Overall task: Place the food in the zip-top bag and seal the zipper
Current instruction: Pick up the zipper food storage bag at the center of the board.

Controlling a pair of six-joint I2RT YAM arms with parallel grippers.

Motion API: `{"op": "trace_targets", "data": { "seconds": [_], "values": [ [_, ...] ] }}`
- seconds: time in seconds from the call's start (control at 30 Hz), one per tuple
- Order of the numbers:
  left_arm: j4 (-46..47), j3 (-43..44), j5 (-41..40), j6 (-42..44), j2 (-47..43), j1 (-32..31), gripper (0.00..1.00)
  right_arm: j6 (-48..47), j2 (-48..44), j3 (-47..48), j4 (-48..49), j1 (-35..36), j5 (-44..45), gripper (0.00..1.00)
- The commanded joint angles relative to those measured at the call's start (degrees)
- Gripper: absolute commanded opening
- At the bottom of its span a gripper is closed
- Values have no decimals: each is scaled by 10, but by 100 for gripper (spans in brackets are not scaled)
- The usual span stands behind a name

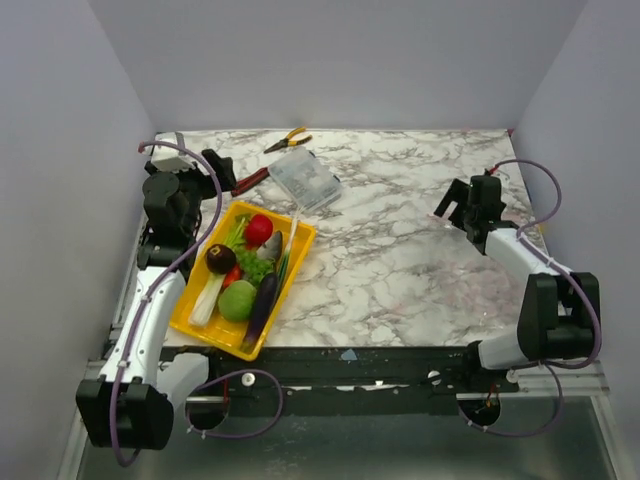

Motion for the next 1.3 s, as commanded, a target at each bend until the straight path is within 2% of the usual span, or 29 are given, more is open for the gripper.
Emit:
{"op": "trace_targets", "data": {
  "seconds": [0.0, 0.2, 0.33, 0.63, 0.83, 0.97, 1.13, 1.27],
  "values": [
    [-27, 45, 64, -14, 3, -31, 99, 27, 5, 58, -14, 2, 83, 100],
    [-124, 132, 50, 26, 29, -109, 99, 94, 80, 162, -119, 2, 183, 100],
    [-156, 168, 55, 64, 32, -147, 99, 144, 175, 275, -263, 0, 230, 100],
    [-119, 99, 21, 176, -7, -228, 99, 230, 349, 451, -471, -2, 355, 100],
    [-116, 82, 21, 201, -21, -264, 98, 282, 437, 547, -586, -2, 398, 100],
    [-104, 69, -3, 206, -34, -271, 98, 304, 451, 556, -608, -2, 425, 99],
    [-103, 68, 3, 197, -31, -273, 97, 305, 454, 545, -593, -2, 423, 89],
    [-110, 74, 7, 193, -23, -274, 96, 313, 467, 549, -595, -2, 419, 87]
  ]
}}
